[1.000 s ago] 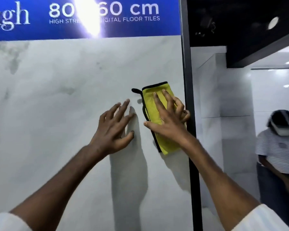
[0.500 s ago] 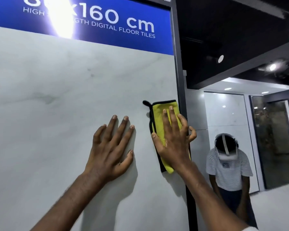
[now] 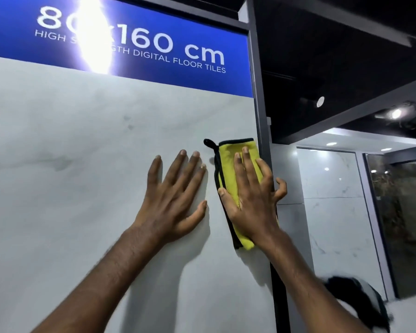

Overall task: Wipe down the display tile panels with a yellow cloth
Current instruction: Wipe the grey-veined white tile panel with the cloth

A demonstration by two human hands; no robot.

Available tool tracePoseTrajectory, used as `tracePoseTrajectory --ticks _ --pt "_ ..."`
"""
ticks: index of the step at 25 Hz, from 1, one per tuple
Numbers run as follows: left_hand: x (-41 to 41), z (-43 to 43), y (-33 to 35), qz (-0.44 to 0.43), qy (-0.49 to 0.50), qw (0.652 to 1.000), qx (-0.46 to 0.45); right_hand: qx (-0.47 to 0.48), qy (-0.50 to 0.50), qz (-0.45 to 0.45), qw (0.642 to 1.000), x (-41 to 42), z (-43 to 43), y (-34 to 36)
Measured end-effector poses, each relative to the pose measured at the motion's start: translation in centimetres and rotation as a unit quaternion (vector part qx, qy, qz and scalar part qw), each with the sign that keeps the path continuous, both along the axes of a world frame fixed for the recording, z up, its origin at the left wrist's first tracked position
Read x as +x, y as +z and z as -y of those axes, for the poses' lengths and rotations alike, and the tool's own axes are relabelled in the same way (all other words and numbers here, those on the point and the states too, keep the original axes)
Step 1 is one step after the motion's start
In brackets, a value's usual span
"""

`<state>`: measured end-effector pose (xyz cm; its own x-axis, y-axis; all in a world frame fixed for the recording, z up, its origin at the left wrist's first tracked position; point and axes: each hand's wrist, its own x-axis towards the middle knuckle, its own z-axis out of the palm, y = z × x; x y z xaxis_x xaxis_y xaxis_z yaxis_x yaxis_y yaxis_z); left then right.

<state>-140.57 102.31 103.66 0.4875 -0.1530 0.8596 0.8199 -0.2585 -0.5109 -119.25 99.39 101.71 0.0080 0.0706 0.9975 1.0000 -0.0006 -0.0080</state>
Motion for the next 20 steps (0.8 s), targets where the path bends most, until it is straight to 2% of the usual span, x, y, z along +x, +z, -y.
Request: tracePoseTrajectory --ticks 2,7,10,14,18,20 --pt "0.2 -0.7 -0.6 0.002 0.025 1.0 0.005 -0.007 0.011 0.0 1.0 0.2 0.2 3.4" --pt "0.4 -0.3 -0.3 0.014 0.01 1.0 0.019 -0.027 0.046 -0.046 0.998 -0.6 0.6 18.7" --pt "0.4 -0.7 -0.4 0.009 0.007 1.0 0.021 -0.016 0.059 -0.041 0.997 -0.2 0.1 20.6" --pt "0.2 -0.8 -0.4 0.006 0.023 0.999 0.023 0.001 0.056 0.019 0.998 0.3 -0.2 11.9" --pt "0.1 -0.9 -0.2 -0.003 0.03 0.999 0.01 0.019 0.011 0.001 1.0 -0.3 0.2 -2.9" --pt "0.2 -0.9 -0.2 -0.002 0.041 0.999 -0.007 0.023 -0.009 -0.008 1.0 -0.4 0.2 -7.3"
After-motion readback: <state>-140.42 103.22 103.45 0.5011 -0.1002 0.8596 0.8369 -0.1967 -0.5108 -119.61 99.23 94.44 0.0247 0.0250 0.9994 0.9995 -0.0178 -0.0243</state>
